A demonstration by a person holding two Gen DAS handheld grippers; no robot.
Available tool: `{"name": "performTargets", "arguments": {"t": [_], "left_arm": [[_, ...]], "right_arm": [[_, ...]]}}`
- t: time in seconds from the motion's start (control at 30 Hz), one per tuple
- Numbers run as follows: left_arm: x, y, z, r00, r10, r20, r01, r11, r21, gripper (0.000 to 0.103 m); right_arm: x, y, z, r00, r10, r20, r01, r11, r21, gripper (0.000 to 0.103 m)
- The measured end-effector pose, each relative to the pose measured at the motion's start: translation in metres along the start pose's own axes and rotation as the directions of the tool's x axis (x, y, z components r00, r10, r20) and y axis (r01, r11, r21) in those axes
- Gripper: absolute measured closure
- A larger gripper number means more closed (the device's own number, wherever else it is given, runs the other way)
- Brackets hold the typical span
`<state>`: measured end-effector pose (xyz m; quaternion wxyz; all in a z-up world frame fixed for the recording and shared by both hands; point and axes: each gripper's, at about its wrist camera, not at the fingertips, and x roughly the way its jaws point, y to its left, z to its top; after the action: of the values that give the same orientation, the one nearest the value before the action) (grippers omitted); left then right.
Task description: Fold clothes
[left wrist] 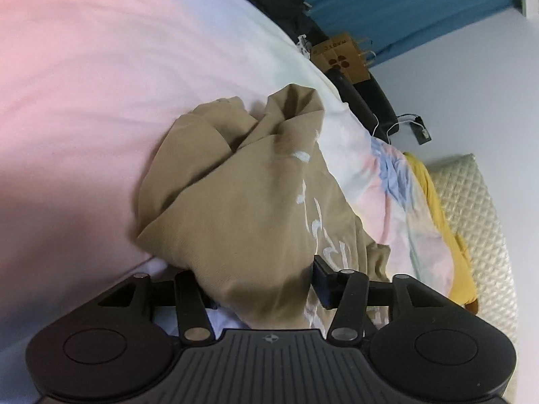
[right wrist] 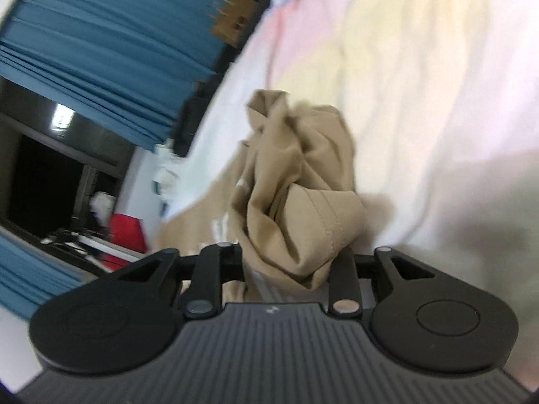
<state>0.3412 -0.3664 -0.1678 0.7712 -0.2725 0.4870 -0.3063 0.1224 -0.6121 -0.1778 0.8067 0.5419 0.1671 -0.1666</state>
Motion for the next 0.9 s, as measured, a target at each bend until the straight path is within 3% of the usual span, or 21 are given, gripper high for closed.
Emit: {"name": "performTargets", "arguments": {"t": [0.07, 0.23, 0.37, 0.43, 0.53, 0.67, 0.8, 0.9], "left_arm": [[-0.009, -0.008, 0.0, 1.0, 0.013, -0.008, -0.013, 1.0, 0.011, 0.032], [-0.06, -0.045, -0.001, 0.996, 0.081, 0.033, -0.085, 0.987, 0.134, 0.027], [-0.11, -0.091, -0.012, 0.989, 0.093, 0.118, -0.123, 0.953, 0.277, 0.019], [-0.135, -0.115, -0.02, 0.984, 0.093, 0.154, -0.141, 0.929, 0.343, 0.017], [-0.185, -0.138, -0.042, 0.973, 0.095, 0.211, -0.18, 0.883, 0.434, 0.009], [-0.255, -0.162, -0.085, 0.949, 0.062, 0.31, -0.228, 0.814, 0.534, 0.0], [-0.299, -0.181, -0.127, 0.937, 0.053, 0.346, -0.263, 0.757, 0.598, 0.0], [-0.325, -0.19, -0.156, 0.917, 0.053, 0.395, -0.318, 0.694, 0.646, 0.0]], "right_arm": [[-0.006, 0.006, 0.002, 0.999, -0.044, -0.021, 0.043, 0.999, -0.027, 0.064], [-0.05, 0.027, 0.006, 0.991, -0.123, -0.045, 0.117, 0.986, -0.117, 0.061], [-0.097, 0.048, 0.009, 0.989, -0.151, -0.013, 0.145, 0.966, -0.212, 0.057], [-0.122, 0.064, 0.009, 0.991, -0.134, 0.019, 0.134, 0.953, -0.272, 0.037], [-0.16, 0.09, 0.003, 0.994, -0.094, 0.06, 0.109, 0.927, -0.36, 0.022], [-0.207, 0.122, -0.013, 0.996, -0.047, 0.076, 0.077, 0.887, -0.455, 0.023], [-0.249, 0.147, -0.038, 0.995, -0.015, 0.098, 0.067, 0.837, -0.543, 0.023], [-0.27, 0.153, -0.058, 0.994, 0.002, 0.11, 0.064, 0.806, -0.589, 0.023]]}}
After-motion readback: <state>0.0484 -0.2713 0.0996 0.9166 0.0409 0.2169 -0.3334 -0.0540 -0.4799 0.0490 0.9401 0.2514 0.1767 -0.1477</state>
